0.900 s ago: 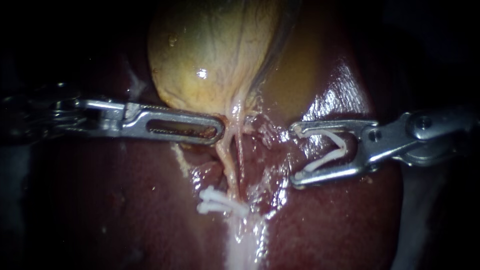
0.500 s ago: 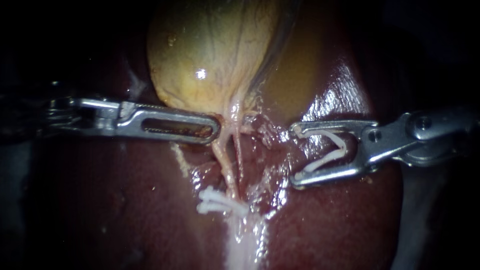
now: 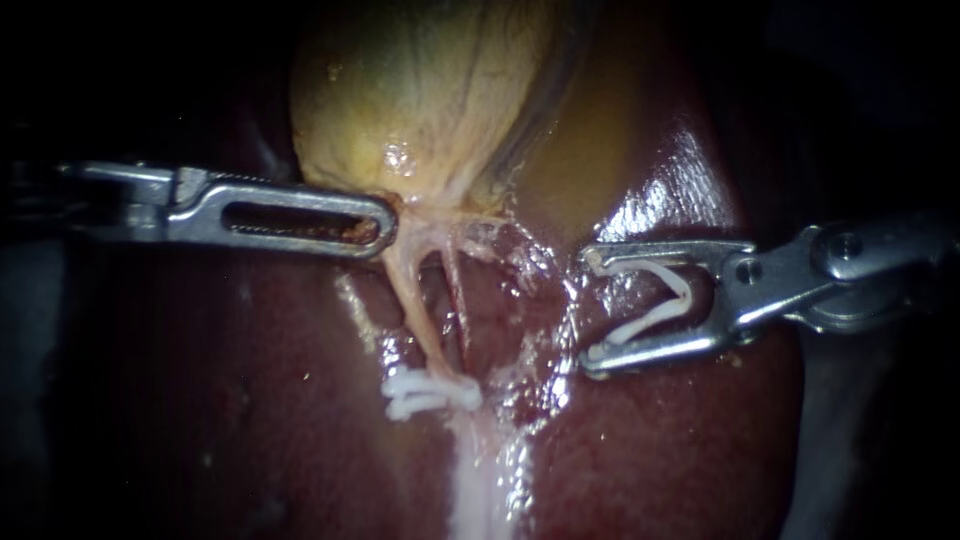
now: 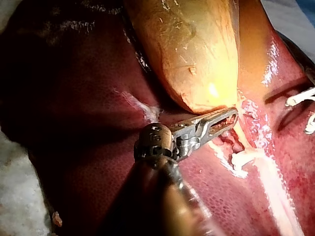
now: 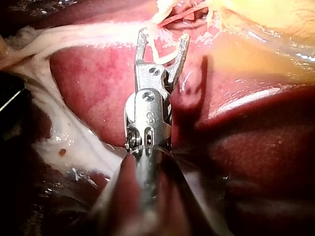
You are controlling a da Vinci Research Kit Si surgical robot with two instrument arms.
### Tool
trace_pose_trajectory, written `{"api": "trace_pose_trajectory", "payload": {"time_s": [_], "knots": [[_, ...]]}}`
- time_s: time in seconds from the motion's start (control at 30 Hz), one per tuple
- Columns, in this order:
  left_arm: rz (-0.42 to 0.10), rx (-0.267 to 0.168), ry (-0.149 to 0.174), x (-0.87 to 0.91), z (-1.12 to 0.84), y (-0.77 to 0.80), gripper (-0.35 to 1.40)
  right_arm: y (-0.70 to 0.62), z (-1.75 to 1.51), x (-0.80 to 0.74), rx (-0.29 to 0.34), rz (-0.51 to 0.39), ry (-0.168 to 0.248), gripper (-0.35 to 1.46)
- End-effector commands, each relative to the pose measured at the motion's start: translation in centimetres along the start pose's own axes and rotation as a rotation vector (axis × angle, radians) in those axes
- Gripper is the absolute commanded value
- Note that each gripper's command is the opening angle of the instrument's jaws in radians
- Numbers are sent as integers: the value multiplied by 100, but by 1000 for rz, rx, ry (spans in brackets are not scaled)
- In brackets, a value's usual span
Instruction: Clipping third clip left tube
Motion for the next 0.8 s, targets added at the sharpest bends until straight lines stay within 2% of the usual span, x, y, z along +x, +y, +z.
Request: {"api": "trace_pose_trajectory", "payload": {"time_s": [0.03, 0.37, 0.8], "knots": [[5, -1, 1, 0, 0, 0, -35, 0, 0, 0, 0, 0, 0, 49], [5, -1, 1, -1, -1, 0, -35, -5, 10, 4, -2, 0, 0, 49], [5, 0, 2, -1, 1, 0, -35, -5, 55, 8, -14, -1, -1, 49]]}}
